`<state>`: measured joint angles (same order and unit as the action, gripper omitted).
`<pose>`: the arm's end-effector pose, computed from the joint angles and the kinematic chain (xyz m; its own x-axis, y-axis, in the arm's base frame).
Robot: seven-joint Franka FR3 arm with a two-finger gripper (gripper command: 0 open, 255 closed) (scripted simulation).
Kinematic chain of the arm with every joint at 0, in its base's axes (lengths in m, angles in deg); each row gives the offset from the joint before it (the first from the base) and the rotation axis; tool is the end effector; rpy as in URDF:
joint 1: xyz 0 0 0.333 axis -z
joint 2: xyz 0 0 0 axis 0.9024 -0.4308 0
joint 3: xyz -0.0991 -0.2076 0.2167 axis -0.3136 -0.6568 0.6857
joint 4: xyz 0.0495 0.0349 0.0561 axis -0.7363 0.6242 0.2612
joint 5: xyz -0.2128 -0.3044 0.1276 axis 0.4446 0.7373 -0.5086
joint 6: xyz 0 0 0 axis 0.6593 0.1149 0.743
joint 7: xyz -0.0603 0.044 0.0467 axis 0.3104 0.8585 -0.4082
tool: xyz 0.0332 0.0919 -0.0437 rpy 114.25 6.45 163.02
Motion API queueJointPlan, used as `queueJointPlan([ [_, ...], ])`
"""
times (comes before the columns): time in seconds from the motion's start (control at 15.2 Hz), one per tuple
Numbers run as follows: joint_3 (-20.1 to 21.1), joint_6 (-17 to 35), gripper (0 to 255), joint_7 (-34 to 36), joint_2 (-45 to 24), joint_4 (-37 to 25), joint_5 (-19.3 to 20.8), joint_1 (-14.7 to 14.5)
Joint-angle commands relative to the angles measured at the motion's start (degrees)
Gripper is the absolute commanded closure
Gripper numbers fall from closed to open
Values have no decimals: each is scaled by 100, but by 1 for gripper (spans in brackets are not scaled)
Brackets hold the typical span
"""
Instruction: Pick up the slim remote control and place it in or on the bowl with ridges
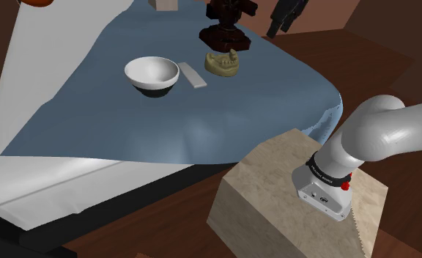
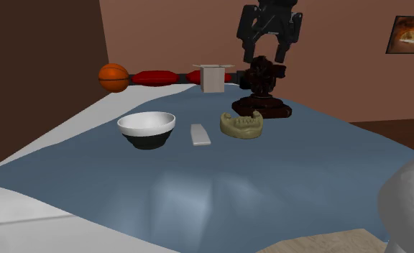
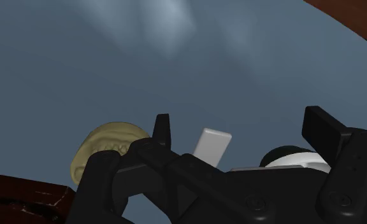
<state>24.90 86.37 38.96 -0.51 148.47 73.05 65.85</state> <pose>0.3154 0.0277 0.6099 0.9829 0.0831 0.1641 0.0867 -0.9961 -0.0152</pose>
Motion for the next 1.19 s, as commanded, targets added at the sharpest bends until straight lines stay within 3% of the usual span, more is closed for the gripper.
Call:
queueJointPlan([
  [0.0, 0, 0, 0, 0, 0, 0, 0, 0],
  [0.53, 415, 1059, 0, 677, -1684, -395, -25, 178],
  [1.12, 741, 1830, 0, 1527, -3754, -1403, 269, 361],
])
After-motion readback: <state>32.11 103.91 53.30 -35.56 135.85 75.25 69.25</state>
